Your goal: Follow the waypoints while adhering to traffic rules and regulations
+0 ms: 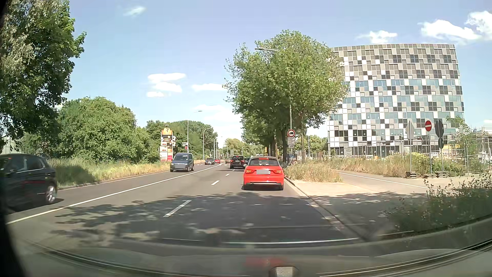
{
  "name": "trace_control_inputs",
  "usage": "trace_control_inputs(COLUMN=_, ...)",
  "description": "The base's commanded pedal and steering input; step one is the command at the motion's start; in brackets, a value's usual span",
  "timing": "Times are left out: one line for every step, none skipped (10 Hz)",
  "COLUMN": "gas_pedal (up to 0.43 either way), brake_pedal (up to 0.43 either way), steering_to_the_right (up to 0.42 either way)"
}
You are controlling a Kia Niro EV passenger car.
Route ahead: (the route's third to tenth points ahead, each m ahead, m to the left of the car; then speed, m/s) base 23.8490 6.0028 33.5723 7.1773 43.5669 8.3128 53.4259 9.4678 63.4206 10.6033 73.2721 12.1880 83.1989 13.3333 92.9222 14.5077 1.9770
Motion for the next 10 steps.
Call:
trace_control_inputs(gas_pedal=0.000, brake_pedal=0.030, steering_to_the_right=-0.002)
trace_control_inputs(gas_pedal=0.000, brake_pedal=0.030, steering_to_the_right=-0.002)
trace_control_inputs(gas_pedal=0.000, brake_pedal=0.037, steering_to_the_right=-0.002)
trace_control_inputs(gas_pedal=0.000, brake_pedal=0.030, steering_to_the_right=-0.002)
trace_control_inputs(gas_pedal=0.000, brake_pedal=0.030, steering_to_the_right=-0.002)
trace_control_inputs(gas_pedal=0.000, brake_pedal=0.030, steering_to_the_right=-0.002)
trace_control_inputs(gas_pedal=0.000, brake_pedal=0.030, steering_to_the_right=-0.002)
trace_control_inputs(gas_pedal=0.000, brake_pedal=0.030, steering_to_the_right=-0.002)
trace_control_inputs(gas_pedal=0.000, brake_pedal=0.030, steering_to_the_right=-0.002)
trace_control_inputs(gas_pedal=0.000, brake_pedal=0.030, steering_to_the_right=-0.002)
